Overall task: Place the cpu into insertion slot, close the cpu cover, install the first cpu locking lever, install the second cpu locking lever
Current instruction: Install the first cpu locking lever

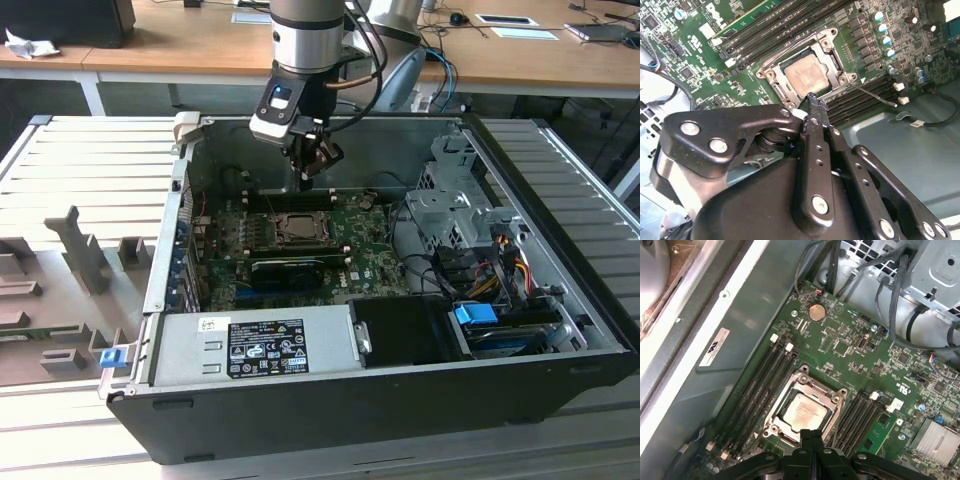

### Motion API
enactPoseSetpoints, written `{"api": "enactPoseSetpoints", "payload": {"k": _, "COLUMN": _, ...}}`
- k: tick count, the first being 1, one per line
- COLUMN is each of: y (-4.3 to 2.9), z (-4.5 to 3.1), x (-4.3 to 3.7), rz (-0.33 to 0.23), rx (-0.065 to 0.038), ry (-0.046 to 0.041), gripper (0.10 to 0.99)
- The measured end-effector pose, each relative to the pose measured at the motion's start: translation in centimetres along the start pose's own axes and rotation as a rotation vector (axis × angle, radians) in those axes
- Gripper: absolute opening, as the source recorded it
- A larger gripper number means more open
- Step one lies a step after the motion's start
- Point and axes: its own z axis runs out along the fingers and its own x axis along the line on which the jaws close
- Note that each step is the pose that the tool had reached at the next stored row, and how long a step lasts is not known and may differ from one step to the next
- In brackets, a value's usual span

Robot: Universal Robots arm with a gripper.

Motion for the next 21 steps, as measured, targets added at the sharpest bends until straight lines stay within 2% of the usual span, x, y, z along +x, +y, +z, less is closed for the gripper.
{"api": "enactPoseSetpoints", "payload": {"k": 3, "y": 0.0, "z": 0.0, "x": 0.0, "rz": -0.03, "rx": 0.0, "ry": 0.0007, "gripper": 0.106}}
{"api": "enactPoseSetpoints", "payload": {"k": 7, "y": 0.0, "z": 0.0, "x": 0.0, "rz": -0.126, "rx": -0.002, "ry": 0.0026, "gripper": 0.106}}
{"api": "enactPoseSetpoints", "payload": {"k": 21, "y": 0.0, "z": 0.0, "x": 0.0, "rz": -0.276, "rx": -0.004, "ry": 0.0059, "gripper": 0.106}}
